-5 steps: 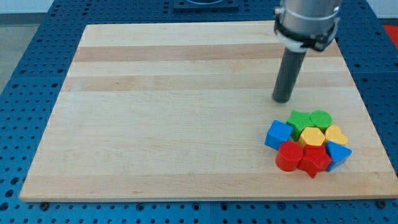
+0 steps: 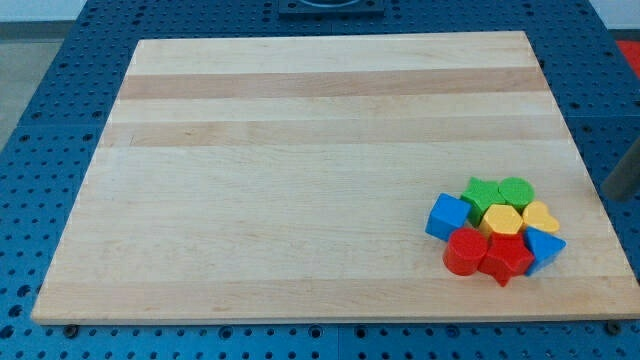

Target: Separate the blue cube and green blocks from the group of blocks

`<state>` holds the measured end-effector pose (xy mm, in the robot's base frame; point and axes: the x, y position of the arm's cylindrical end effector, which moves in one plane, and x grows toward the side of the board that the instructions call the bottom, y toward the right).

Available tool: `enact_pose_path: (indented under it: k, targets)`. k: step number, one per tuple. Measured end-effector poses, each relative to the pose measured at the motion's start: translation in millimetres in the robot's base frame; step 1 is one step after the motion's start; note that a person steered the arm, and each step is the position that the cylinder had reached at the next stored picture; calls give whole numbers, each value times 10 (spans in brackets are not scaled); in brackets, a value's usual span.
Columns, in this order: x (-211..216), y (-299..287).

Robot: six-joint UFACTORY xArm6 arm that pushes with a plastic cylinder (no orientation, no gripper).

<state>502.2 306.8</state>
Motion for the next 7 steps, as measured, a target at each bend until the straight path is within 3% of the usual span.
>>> enact_pose_path:
  k: [1, 3, 5, 6, 7]
  targets:
    - [191, -241]
    - [-40, -837]
    - [-213, -1872]
    - [-374, -2112]
    - [-488, -1748]
